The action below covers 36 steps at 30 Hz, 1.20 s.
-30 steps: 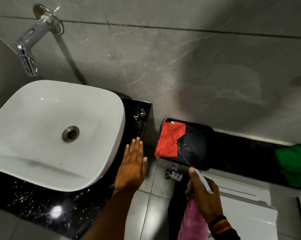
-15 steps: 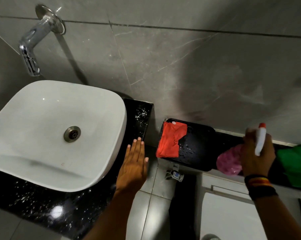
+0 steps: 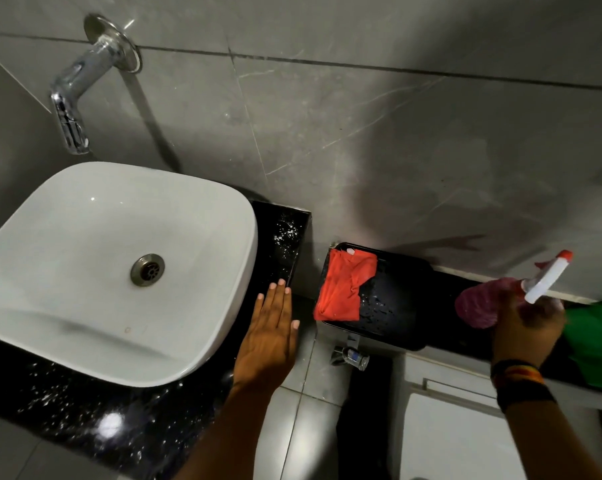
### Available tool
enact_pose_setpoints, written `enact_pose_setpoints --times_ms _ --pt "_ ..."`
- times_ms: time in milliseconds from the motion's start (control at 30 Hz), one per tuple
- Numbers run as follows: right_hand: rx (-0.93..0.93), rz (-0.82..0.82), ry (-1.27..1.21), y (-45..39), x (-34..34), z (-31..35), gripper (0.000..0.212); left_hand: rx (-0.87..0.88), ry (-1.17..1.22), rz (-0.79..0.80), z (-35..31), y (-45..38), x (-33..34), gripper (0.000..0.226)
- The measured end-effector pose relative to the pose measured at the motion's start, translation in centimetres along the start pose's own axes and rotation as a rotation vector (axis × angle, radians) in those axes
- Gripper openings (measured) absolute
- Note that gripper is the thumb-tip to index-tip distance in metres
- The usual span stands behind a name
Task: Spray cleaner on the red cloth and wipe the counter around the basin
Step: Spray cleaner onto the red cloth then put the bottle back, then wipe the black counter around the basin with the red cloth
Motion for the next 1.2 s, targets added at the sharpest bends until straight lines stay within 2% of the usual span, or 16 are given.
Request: enact_pose_setpoints --times_ms 67,133,233,333,433,667,833,967,1067,1200 --pt "0.046 -0.107 -0.030 3.3 -0.9 -1.4 0.049 0.006 0.005 -0.001 0.0 0.0 0.0 0.062" --pt "0.073 -0.129 -0.037 7.3 -0.1 -2.6 0.030 0.018 0.008 -0.006 -0.1 0.1 0.0 0.062" --pt "0.235 0.118 0.070 10.8 6.0 -4.8 0.010 0.021 0.009 -0.011 -0.1 0.1 -0.1 0.060" --pt "0.480 0.407 0.252 11.6 13.1 -6.6 0.031 0.000 0.002 0.000 -0.2 0.1 -0.1 0.061" --pt "0.525 0.565 0.439 11.2 17.2 -7.2 0.046 -0.012 -0.004 0.004 -0.2 0.1 -0.2 0.061" --pt "0.560 0.598 0.544 10.8 19.8 -7.1 0.071 -0.021 -0.012 -0.007 -0.1 0.1 -0.3 0.060" --pt "0.570 0.587 0.533 11.0 20.4 -6.2 0.060 -0.029 -0.023 0.006 -0.1 0.0 -0.3 0.060" --pt "0.566 0.632 0.582 11.3 20.6 -5.7 0.075 -0.034 -0.028 0.012 0.0 0.0 -0.3 0.061" --pt "0.556 0.648 0.628 11.4 20.6 -5.9 0.055 -0.033 -0.023 0.021 0.0 0.0 -0.3 0.061" --pt "0.535 0.609 0.508 10.9 20.5 -5.4 0.027 -0.027 -0.013 0.029 -0.1 0.0 -0.3 0.061"
Point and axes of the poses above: each hand's wrist, its own y-axis away from the middle knuckle, its own x-axis out of the palm, z = x × y, the point moved 6 cm from there along -y, towards the middle knuckle, and after that the axes turned 4 degrees about -x, right-handed, at the moved point
